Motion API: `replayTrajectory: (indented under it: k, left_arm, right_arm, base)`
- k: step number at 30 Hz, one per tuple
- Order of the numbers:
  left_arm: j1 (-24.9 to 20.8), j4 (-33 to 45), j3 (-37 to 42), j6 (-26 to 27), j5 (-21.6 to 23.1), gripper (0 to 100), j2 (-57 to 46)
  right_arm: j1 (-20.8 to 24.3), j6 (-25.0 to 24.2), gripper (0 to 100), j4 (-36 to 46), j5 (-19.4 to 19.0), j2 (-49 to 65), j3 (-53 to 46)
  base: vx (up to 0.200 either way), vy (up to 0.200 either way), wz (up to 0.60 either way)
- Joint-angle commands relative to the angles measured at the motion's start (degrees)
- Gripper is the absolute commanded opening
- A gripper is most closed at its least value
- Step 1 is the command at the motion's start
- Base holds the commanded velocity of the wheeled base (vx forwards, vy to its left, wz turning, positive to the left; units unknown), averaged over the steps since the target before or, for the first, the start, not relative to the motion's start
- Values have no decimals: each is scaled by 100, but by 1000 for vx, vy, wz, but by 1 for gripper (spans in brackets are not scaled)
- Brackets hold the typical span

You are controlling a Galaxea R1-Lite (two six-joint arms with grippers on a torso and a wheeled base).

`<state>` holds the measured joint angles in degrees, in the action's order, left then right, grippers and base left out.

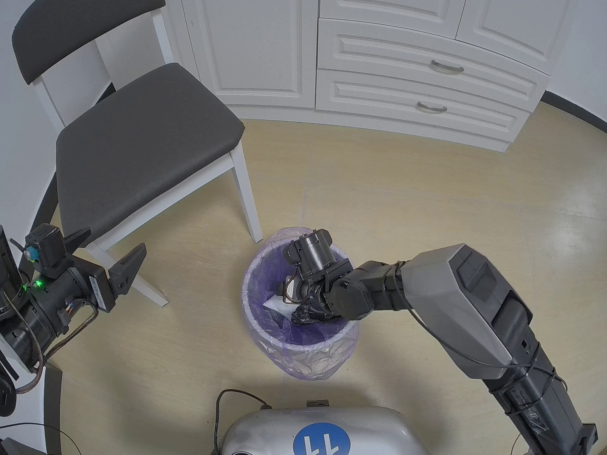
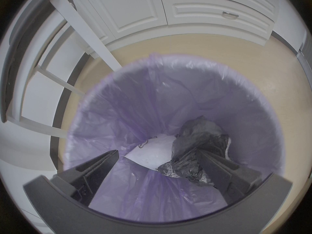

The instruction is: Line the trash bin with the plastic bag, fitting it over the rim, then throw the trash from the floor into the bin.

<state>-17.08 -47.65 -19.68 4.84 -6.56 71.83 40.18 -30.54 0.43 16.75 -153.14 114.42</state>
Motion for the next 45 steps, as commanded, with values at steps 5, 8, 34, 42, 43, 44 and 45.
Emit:
replayTrajectory:
  k: [5, 8, 34, 42, 43, 44, 45]
  left_arm:
    - [12, 2, -1, -1, -3, 100, -2]
    - [12, -7, -1, -1, -3, 100, -20]
    - [319, 107, 298, -836, 23, 100, -556]
    - [767, 125, -124, -862, -38, 100, -617]
    - [855, 230, -221, -853, -47, 100, -714]
    - [864, 380, -291, -853, -47, 100, -802]
    - [855, 564, -353, -853, -47, 100, -890]
  right_arm:
    - [-1, -102, 100, -262, -14, -243, 17]
    - [25, -102, 100, -315, -14, -49, 17]
    - [-617, 382, 100, -341, 680, 5866, -5158]
    - [-1337, 997, 100, -1027, 654, 7360, -6828]
    - [-1487, 1252, 100, -1300, 645, 7694, -7197]
    - [-1548, 1410, 100, -1466, 637, 7896, -7417]
    - [-1575, 1542, 100, -1598, 637, 8072, -7601]
  base:
    - [0, 0, 0]
    - [0, 0, 0]
    - [0, 0, 0]
    - [0, 0, 0]
    - [0, 0, 0]
    - [0, 0, 0]
    - [0, 0, 0]
